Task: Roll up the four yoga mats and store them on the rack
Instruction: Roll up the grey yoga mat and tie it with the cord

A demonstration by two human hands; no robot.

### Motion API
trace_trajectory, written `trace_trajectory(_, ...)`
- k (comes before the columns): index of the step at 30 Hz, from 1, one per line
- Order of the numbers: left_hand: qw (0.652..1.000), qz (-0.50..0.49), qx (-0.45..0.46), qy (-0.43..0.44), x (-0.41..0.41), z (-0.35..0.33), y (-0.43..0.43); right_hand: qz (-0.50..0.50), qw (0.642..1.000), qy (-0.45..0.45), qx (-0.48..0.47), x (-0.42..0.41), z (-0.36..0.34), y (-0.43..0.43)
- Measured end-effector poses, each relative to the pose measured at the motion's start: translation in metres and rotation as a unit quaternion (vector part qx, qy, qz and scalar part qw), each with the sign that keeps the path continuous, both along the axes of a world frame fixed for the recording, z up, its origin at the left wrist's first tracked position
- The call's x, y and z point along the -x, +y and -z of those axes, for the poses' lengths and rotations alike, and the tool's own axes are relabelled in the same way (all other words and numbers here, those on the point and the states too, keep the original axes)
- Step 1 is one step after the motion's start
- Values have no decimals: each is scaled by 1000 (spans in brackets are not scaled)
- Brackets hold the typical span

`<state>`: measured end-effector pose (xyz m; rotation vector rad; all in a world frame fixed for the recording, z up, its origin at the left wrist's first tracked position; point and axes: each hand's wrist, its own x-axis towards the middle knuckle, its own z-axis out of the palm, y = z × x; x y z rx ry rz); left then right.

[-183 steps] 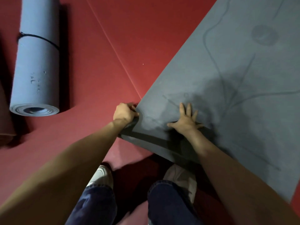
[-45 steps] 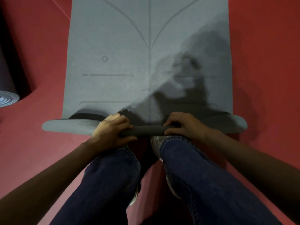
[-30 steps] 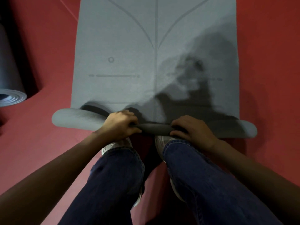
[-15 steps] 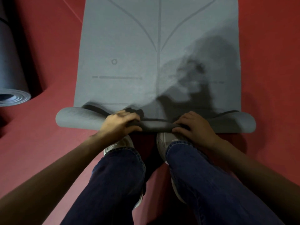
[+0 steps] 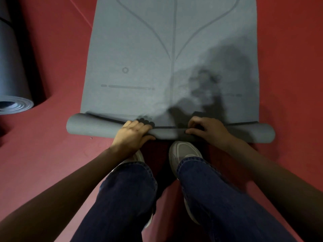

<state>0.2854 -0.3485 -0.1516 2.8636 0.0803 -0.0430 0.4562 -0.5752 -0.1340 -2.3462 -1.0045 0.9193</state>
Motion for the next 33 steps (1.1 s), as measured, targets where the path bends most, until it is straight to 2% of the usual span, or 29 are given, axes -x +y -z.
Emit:
trace_trajectory(4,998,15,20,52,-10,-2,6,-46,984,-163,-61,14,9,-7)
trace_trajectory(6,995,7,42,89,-18,-8,7,-55,976,-192,-81,18,15,-12)
trace_trajectory(10,984,-25,77,159,-29,-10,10,-29,990,-137,-3,13,19,-7)
trace_trajectory(14,980,-78,96,158,-28,-7,14,-42,997,-60,31,-11,19,4)
trace_trajectory(19,999,-37,27,11,-21,0,9,-35,998,13,52,-28,19,14)
trace_trajectory(25,1000,-13,16,-23,2,26,11,39,996,74,35,-27,22,11)
trace_trajectory(26,999,-21,23,-28,2,28,11,39,998,51,26,-22,22,8)
trace_trajectory(28,999,-26,36,-21,-4,26,13,14,996,-80,-46,-9,29,1)
trace_trajectory(30,999,-21,45,-9,-12,23,16,-9,962,-244,-126,9,42,-5)
trace_trajectory(31,999,-21,49,-8,-15,22,18,-1,946,-289,-145,19,48,-8)
trace_trajectory(33,997,-21,68,1,-20,19,22,30,935,-322,-148,33,58,-14)
